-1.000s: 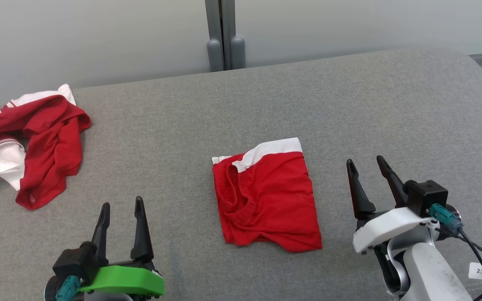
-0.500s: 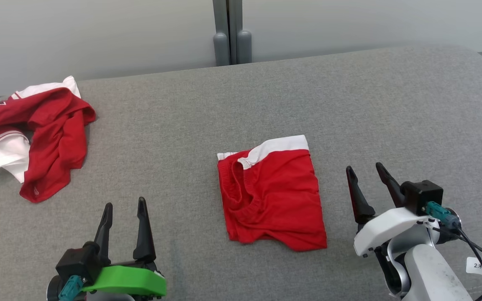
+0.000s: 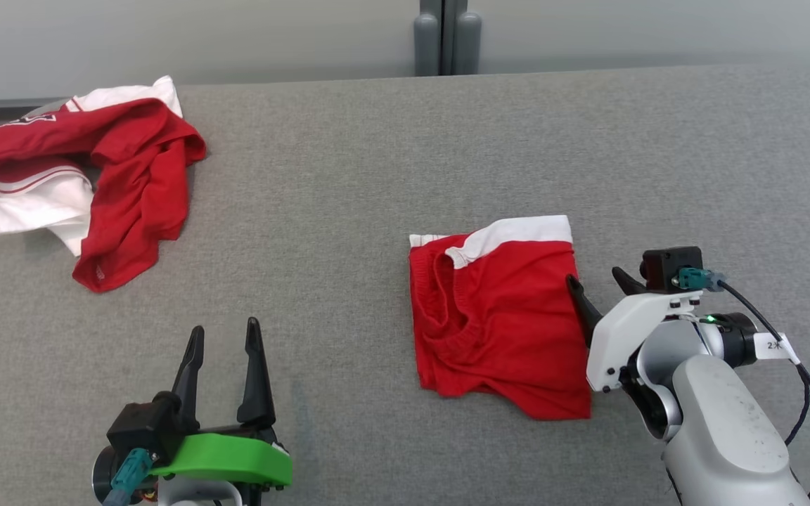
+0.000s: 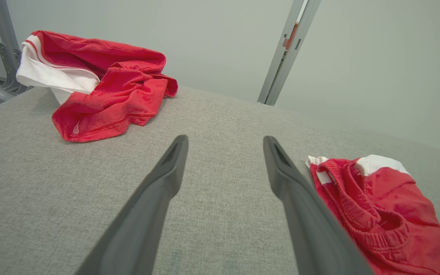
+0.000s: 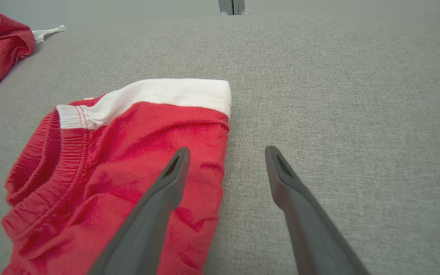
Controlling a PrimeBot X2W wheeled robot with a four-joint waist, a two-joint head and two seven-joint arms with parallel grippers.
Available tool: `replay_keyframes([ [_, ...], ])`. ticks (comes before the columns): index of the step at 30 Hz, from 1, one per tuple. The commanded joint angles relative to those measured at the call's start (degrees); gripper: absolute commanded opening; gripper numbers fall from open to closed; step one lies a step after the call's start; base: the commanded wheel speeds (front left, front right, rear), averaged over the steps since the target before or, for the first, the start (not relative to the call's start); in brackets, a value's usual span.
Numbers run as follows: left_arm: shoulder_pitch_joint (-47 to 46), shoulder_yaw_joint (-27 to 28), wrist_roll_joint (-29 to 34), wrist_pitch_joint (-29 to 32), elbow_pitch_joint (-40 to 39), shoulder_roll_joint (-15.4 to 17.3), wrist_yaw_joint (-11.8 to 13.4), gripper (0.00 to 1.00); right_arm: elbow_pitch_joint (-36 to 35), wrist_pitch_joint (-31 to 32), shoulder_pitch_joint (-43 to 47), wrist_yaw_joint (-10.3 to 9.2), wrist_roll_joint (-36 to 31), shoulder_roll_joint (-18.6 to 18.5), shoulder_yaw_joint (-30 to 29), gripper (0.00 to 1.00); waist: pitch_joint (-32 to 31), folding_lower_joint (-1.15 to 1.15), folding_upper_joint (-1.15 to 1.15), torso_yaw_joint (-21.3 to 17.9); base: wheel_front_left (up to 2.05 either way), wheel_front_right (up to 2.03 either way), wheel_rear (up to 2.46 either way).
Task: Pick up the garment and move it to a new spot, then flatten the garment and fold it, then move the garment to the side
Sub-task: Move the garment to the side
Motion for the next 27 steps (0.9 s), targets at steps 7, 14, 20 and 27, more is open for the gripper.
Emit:
replay_keyframes([
  [7,-1.22,-0.74,-0.62,-0.03,0.01,0.11,0.49,1.00,5.11,3.63,-2.45,0.00,-0.22,-0.42,0.06,1.00,2.63,0.00,0.00,4.68,0.00,0.00,0.00],
  [14,-1.25,-0.46,0.06,-0.03,-0.20,0.10,0.55,1.00,7.91,2.30,-3.28,0.00,-0.30,-0.31,0.73,0.00,3.16,0.00,0.00,4.03,0.00,0.00,0.00],
  [20,-1.86,0.30,1.37,-0.04,-0.60,0.11,-0.02,1.00,7.74,-1.93,-5.52,-0.06,-0.10,-0.34,0.92,0.00,4.20,0.00,0.00,-0.48,0.00,0.00,0.00],
  [27,-3.01,1.45,3.27,-0.03,-1.33,1.12,-0.49,1.00,7.49,-7.27,-7.63,-0.05,-1.77,-1.02,-0.25,0.00,6.53,0.00,0.00,-10.46,0.00,0.00,0.00],
])
